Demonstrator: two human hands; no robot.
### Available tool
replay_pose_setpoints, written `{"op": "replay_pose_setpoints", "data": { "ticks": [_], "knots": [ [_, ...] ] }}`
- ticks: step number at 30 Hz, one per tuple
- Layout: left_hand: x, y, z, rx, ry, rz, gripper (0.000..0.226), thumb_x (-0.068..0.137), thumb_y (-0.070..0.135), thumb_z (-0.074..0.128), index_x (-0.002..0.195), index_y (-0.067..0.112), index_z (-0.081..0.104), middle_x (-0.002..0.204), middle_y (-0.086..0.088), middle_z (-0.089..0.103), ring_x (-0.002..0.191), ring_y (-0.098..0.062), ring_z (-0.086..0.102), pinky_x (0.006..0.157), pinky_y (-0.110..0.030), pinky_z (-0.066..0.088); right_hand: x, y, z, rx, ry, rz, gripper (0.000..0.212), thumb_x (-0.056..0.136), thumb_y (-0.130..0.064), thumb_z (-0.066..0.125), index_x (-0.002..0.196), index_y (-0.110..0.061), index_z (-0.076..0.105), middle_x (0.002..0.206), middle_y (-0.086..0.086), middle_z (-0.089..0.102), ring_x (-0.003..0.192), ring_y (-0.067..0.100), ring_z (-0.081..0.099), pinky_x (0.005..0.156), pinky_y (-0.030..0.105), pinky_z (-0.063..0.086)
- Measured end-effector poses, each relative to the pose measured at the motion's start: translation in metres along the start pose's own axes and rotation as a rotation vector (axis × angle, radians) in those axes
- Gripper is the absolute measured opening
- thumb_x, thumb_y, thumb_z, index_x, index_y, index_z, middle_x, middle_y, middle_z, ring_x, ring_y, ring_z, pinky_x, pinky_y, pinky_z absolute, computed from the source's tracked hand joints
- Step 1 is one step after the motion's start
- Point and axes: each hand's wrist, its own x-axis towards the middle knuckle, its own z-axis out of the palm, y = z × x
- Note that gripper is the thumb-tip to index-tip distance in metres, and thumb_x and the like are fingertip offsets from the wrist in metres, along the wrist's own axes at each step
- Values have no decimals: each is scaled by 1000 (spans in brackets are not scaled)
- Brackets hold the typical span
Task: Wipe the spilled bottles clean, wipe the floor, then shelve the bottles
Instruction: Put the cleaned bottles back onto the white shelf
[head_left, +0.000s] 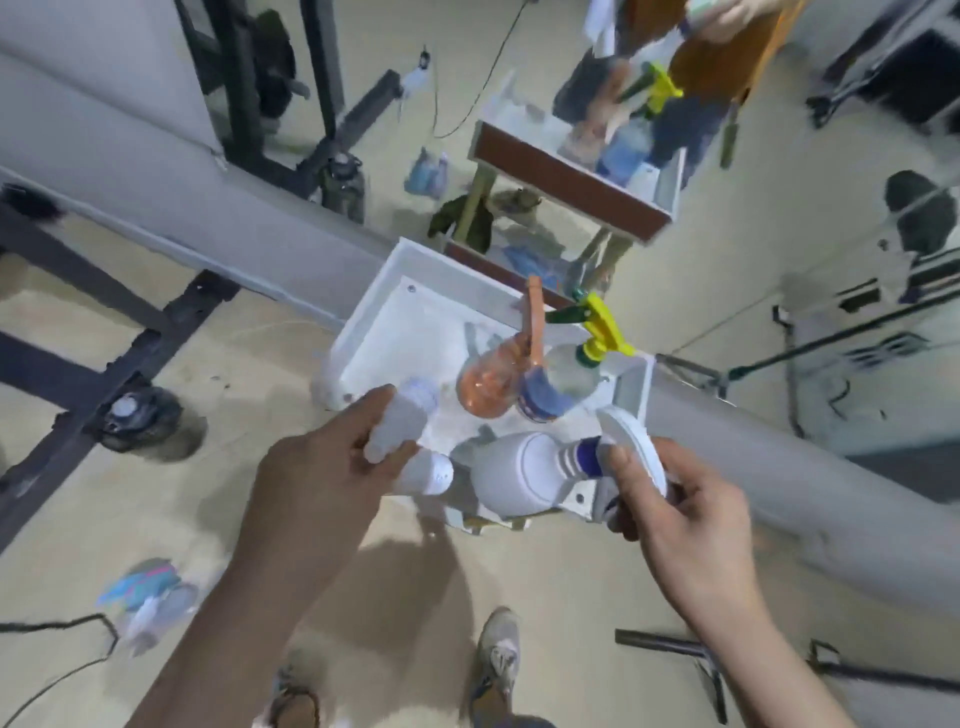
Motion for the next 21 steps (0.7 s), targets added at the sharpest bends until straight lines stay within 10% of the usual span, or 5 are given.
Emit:
{"op": "replay_pose_setpoints", "data": {
  "ticks": [8, 17, 21],
  "knots": [
    [-12, 84, 147, 341, -278, 146, 30, 93, 29, 55, 121, 40, 54, 90, 17, 64, 78, 1, 56, 62, -16, 39, 106, 87, -93, -148, -167, -127, 11, 93, -30, 65, 84, -30, 72, 69, -20, 64, 65, 3, 59, 62, 22, 41],
    [42, 104, 237, 613, -251, 255, 29, 96, 26, 45, 124, 19, 47, 92, -7, 64, 79, -26, 60, 65, -28, 38, 202, 87, -88, -345, -273, -220, 14, 88, -23, 69, 95, -12, 76, 73, 10, 66, 71, 26, 58, 67, 35, 46],
    [57, 98, 264, 661, -310, 242, 28, 91, 24, 45, 119, 21, 43, 93, -8, 61, 81, -32, 61, 64, -37, 47, 218, 84, -87, -347, -234, -171, 40, 91, -14, 64, 130, -16, 59, 109, 8, 58, 86, 22, 58, 79, 22, 39]
  ]
}}
